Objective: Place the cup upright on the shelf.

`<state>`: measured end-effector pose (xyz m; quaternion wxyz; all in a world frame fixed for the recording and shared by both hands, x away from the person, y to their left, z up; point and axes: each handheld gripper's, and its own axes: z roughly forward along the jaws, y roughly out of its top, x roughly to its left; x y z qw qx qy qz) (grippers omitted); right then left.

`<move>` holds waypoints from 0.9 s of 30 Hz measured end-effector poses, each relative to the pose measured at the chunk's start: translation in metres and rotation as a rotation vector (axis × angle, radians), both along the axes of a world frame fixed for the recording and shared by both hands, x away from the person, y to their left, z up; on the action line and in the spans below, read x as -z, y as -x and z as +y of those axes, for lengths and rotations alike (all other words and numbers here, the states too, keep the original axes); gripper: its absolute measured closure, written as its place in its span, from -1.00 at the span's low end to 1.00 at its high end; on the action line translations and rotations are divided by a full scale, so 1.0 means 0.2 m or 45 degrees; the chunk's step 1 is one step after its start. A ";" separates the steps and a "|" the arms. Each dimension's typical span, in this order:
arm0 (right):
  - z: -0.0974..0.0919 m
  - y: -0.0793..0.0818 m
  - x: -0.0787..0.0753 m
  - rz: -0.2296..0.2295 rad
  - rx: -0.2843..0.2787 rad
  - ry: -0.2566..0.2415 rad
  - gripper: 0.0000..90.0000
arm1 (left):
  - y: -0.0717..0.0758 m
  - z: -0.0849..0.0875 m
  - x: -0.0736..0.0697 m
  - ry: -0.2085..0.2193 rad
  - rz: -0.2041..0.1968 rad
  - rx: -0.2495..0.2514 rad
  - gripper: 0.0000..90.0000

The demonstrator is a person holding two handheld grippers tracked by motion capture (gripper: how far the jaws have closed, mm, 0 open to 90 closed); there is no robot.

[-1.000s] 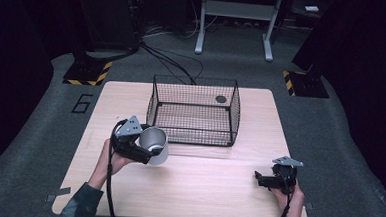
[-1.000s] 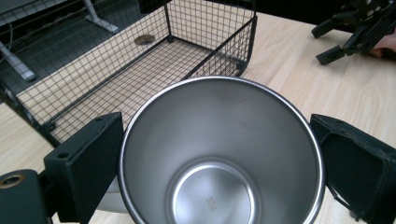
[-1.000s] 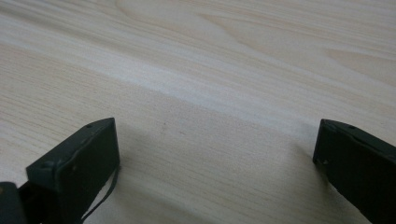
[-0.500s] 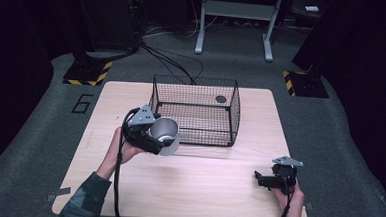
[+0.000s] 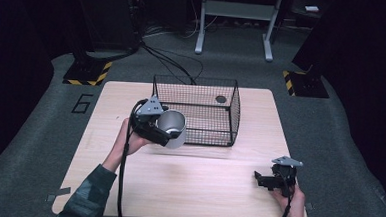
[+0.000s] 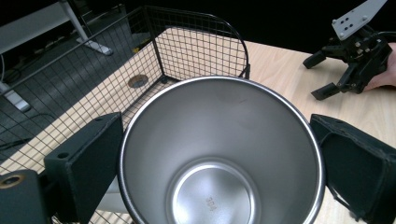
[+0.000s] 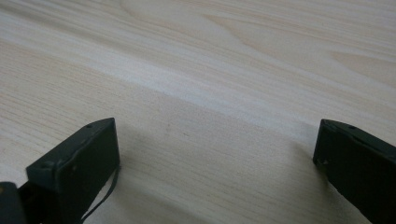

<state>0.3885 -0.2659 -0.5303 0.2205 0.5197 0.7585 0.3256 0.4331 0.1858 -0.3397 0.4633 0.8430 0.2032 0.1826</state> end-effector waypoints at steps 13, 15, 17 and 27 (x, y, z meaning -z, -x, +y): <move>0.00 0.00 0.00 0.000 0.001 -0.001 -1.00 | -0.11 -0.05 -0.03 0.003 0.003 -0.024 -0.86; 0.00 0.00 0.00 0.000 0.002 -0.001 -1.00 | -0.12 -0.06 -0.03 0.006 0.003 -0.026 -0.86; 0.00 0.00 0.00 0.000 0.001 0.000 -1.00 | -0.14 -0.07 -0.03 -0.001 -0.009 -0.038 -0.86; 0.00 0.00 0.00 0.000 0.001 -0.001 -1.00 | -0.22 -0.10 -0.06 0.009 -0.005 -0.041 -0.86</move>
